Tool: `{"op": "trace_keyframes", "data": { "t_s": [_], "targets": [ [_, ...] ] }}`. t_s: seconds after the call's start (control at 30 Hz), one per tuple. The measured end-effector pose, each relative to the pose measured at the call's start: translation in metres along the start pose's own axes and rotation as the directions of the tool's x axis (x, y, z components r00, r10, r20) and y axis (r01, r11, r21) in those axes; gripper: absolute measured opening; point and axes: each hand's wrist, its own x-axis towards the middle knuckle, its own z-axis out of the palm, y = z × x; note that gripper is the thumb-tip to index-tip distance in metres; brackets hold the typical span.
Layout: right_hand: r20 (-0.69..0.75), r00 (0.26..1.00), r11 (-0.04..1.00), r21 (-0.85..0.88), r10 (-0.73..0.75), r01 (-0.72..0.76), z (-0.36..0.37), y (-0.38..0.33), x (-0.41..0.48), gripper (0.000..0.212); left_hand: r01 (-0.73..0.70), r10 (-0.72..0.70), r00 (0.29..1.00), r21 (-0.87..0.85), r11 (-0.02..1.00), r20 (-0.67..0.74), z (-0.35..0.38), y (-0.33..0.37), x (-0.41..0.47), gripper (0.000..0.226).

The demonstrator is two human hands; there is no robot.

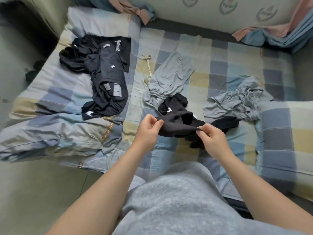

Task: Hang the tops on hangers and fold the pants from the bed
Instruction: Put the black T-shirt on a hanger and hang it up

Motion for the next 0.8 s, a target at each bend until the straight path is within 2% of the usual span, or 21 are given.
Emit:
{"op": "trace_keyframes", "data": {
  "t_s": [0.1, 0.23, 0.3, 0.37, 0.43, 0.47, 0.57, 0.63, 0.7, 0.8],
  "targets": [
    [0.020, 0.998, 0.997, -0.041, 0.060, -0.059, -0.007, -0.029, -0.013, 0.016, -0.026, 0.025, 0.999, 0.030, 0.999, 0.035, -0.003, 0.040, -0.024, 0.020],
    [0.095, 0.995, 0.990, 0.136, 0.026, -0.039, -0.010, -0.040, -0.039, 0.020, 0.019, -0.027, 0.979, 0.038, 0.999, 0.204, 0.008, 0.065, -0.047, 0.011],
    [0.130, 0.991, 0.976, 0.212, 0.015, -0.042, -0.017, -0.035, -0.053, 0.037, 0.025, -0.046, 0.959, 0.079, 0.997, 0.281, 0.019, 0.072, -0.060, 0.015],
    [0.190, 0.981, 0.985, 0.174, -0.036, 0.002, -0.029, -0.021, -0.068, 0.066, 0.022, -0.063, 0.923, 0.113, 0.993, 0.380, 0.034, 0.076, -0.075, 0.022],
    [0.272, 0.956, 0.985, 0.156, -0.109, 0.068, -0.043, -0.009, -0.082, 0.086, -0.004, -0.086, 0.860, 0.176, 0.984, 0.503, 0.048, 0.079, -0.092, 0.027],
    [0.304, 0.939, 0.982, 0.151, -0.160, 0.118, -0.049, -0.004, -0.086, 0.089, -0.023, -0.097, 0.827, 0.206, 0.978, 0.554, 0.054, 0.081, -0.100, 0.027],
    [0.418, 0.868, 0.955, -0.006, -0.267, 0.296, -0.058, 0.003, -0.088, 0.075, -0.084, -0.143, 0.748, 0.306, 0.948, 0.648, 0.070, 0.090, -0.117, 0.028],
    [0.453, 0.844, 0.927, -0.092, -0.286, 0.364, -0.062, 0.006, -0.088, 0.044, -0.119, -0.162, 0.732, 0.358, 0.926, 0.662, 0.076, 0.095, -0.126, 0.030],
    [0.413, 0.863, 0.905, -0.173, -0.291, 0.388, -0.071, 0.011, -0.090, 0.019, -0.136, -0.163, 0.751, 0.391, 0.910, 0.640, 0.077, 0.098, -0.130, 0.033],
    [0.382, 0.866, 0.877, -0.222, -0.322, 0.425, -0.088, 0.023, -0.098, 0.015, -0.124, -0.130, 0.815, 0.390, 0.913, 0.564, 0.072, 0.102, -0.134, 0.035]
  ]
}}
